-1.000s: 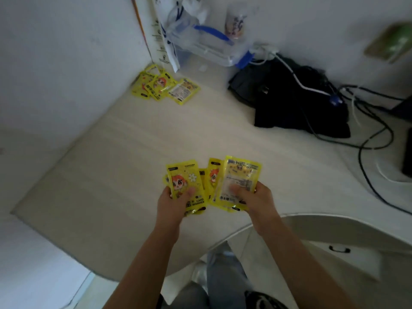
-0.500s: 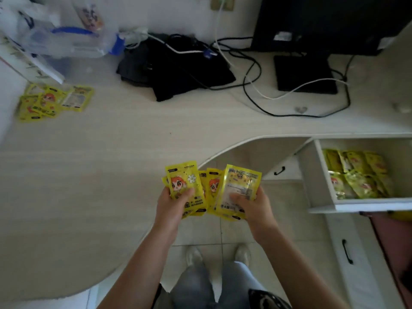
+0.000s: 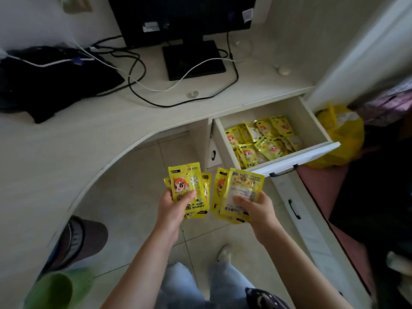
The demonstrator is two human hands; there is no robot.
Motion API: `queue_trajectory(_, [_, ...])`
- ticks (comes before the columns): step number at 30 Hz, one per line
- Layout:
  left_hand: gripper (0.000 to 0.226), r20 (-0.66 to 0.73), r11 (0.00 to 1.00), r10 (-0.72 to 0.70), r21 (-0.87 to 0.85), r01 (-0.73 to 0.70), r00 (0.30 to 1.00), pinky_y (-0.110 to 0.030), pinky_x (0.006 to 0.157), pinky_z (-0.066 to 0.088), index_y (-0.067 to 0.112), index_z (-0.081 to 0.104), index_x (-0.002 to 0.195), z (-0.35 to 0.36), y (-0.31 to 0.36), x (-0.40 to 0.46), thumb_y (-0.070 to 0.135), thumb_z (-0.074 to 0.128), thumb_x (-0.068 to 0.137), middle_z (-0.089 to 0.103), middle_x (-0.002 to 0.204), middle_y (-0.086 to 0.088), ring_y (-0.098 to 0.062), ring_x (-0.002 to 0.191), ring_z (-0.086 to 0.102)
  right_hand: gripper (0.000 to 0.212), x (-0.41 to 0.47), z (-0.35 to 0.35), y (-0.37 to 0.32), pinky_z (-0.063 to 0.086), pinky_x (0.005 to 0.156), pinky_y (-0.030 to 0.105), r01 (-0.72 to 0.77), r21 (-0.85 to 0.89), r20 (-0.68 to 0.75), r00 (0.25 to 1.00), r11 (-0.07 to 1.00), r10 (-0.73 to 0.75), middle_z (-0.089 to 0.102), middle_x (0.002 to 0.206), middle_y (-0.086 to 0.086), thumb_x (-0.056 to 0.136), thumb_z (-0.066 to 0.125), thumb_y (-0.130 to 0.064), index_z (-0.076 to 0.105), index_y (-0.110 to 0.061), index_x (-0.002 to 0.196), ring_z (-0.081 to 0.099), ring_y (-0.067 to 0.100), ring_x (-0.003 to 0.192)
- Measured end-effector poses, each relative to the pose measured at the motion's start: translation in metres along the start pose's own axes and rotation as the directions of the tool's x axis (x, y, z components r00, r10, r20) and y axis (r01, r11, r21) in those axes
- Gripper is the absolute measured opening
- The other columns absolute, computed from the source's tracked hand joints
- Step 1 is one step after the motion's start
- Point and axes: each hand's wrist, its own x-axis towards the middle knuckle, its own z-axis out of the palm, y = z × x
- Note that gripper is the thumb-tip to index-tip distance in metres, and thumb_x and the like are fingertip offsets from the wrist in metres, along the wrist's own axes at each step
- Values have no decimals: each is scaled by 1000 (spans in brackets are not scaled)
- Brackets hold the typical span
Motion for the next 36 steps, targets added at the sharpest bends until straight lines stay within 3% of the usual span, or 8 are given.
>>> queue_trajectory(3, [30, 24, 1000, -11, 25, 10, 1000, -37, 78, 56, 18, 66, 105, 48, -9, -5, 14, 77, 77, 74, 100, -3, -19, 90, 71, 23, 10, -44, -10, 58, 76, 55, 1, 23, -21, 1000, 1000, 0, 71, 95, 19, 78, 69, 2, 65, -7, 99, 69, 38, 86])
queue_trajectory(10, [29, 41, 998, -19, 68, 16, 999, -26, 64, 51, 18, 64, 105, 131, -8, 1, 13, 75, 79, 73, 97, 1, -14, 85, 70, 29, 39, -113, -27, 59, 72, 48, -32, 74, -96, 995, 997, 39, 72, 98, 19, 78, 70, -1, 64, -6, 107, 70, 37, 88])
queue_trajectory(16, [31, 63, 995, -60, 88, 54, 996, -43, 83, 57, 18, 65, 110, 177, -3, 41, 15, 74, 80, 74, 104, -3, -22, 94, 70, 35, 83, -142, -54, 56, 77, 59, -28, 91, -149, 988, 995, 42, 72, 98, 21, 67, 74, -7, 67, -8, 101, 70, 40, 88])
queue_trajectory(21, [32, 67, 991, -106, 88, 100, 992, -41, 82, 57, 17, 64, 110, 209, 6, 82, 15, 74, 80, 73, 104, -3, -23, 94, 70, 32, 135, -149, -88, 57, 77, 56, -24, 64, -159, 987, 998, 34, 72, 97, 19, 71, 73, -3, 67, -9, 102, 71, 37, 86])
queue_trajectory(27, [30, -21, 979, -177, 95, 179, 984, -42, 89, 53, 18, 65, 107, 235, 16, 137, 17, 75, 79, 72, 104, -3, -22, 96, 68, 30, 194, -140, -121, 58, 75, 55, -57, -16, -80, 995, 998, 56, 72, 97, 22, 71, 73, -6, 69, -7, 100, 70, 39, 86])
queue_trajectory(31, [33, -38, 961, -245, 120, 248, 969, -38, 91, 44, 17, 61, 112, 251, 21, 163, 21, 74, 81, 68, 112, -4, -22, 104, 62, 29, 229, -135, -129, 60, 74, 48, -129, -97, -47, 991, 987, 125, 72, 98, 21, 74, 74, -5, 66, -5, 103, 71, 36, 84])
queue_trajectory(36, [64, -115, 910, -394, 92, 405, 912, -55, 107, 35, 15, 37, 138, 270, 18, 190, 29, 70, 85, 45, 142, -10, -32, 129, 44, 25, 271, -127, -141, 59, 68, 38, -246, -156, -60, 969, 957, 240, 70, 91, 12, 78, 71, -2, 63, -9, 100, 70, 26, 79])
